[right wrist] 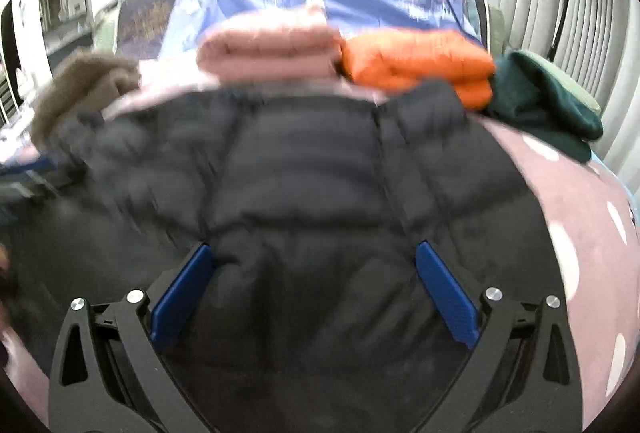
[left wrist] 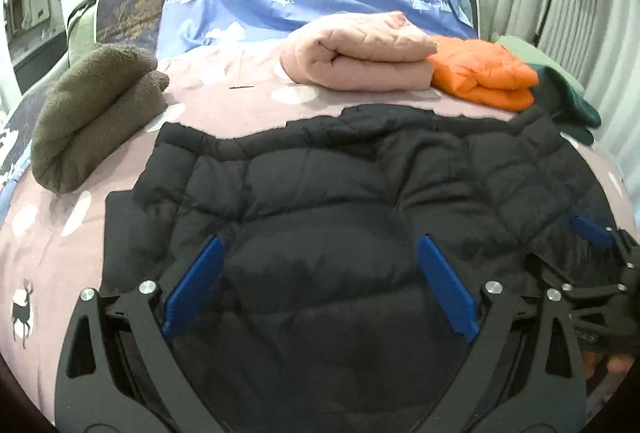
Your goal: Fold large clothes
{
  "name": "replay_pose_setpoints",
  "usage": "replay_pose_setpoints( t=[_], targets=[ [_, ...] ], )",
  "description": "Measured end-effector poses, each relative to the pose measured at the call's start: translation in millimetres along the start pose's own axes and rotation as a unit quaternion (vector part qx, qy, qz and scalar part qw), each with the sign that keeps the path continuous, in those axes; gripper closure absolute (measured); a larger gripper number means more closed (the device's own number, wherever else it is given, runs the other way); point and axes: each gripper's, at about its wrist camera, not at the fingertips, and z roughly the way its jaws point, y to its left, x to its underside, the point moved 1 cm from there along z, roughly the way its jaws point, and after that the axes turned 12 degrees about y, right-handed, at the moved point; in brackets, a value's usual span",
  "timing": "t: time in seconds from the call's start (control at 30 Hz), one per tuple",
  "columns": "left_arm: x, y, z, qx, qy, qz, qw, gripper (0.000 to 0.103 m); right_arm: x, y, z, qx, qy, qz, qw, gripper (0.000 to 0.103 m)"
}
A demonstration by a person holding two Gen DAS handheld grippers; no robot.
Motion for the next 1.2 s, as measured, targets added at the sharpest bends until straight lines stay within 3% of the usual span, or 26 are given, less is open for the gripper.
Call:
replay_pose_setpoints(
  t=[0.07,0.1,0.2,0.43,0.6,0.87,0.97,1.03,1.1,1.2],
  targets=[
    [12.9,-2.0,28.3,-0.015,0.022,0.016,0.9995,0.002,-0.3,-3.4,3.8,-0.014,0.009,0.009,1.0,0.001],
    [19.2,-3.6,35.7,-0.02,0.007,0.024,0.9995,0.002,-1.9,-2.0,3.4,-0.013,0.012,0.007,1.0,0.001],
    [15.8,-3.0,32.9,-0.022,0.019,0.016,0.9995,0.002,0.3,4.4,1.9,0.006,0.009,-0.004,1.0,0.001],
    [28.5,8.3,-11.3,-0.007,0.001,-0.001,1.0,0.002,5.1,-9.0,-39.6,-0.02,-0.021,0.007,1.0,0.001],
    [35.0,15.0,-36.1,-0.041,-0.022,0.003,0.9989,0.002,-10.9,-17.4,-52.4,-0.016,-0.039,0.024,0.999,0.001],
    [48.9,31.3,-49.6,-0.047,-0.024,-0.012,0.9985,0.002,-27.0,-2.5,-54.6,-0.03,-0.037,0.015,0.999,0.001],
    [53.0,39.9,-52.0,-0.043,-0.024,-0.022,0.9985,0.002,-35.7,12.6,-57.1,-0.041,-0.039,-0.002,0.998,0.015],
    [55.0,47.0,-52.9,-0.04,-0.025,-0.029,0.9985,0.002,-42.4,25.6,-57.2,-0.051,-0.039,-0.014,0.998,0.031],
    [57.0,58.9,-53.9,-0.032,-0.026,-0.043,0.9982,0.002,-50.3,40.1,-56.0,-0.061,-0.038,-0.029,0.997,0.039],
    [63.3,82.2,-53.7,-0.007,-0.021,-0.077,0.9968,0.002,-62.2,56.6,-49.2,-0.07,-0.035,-0.04,0.996,0.039]
  ],
)
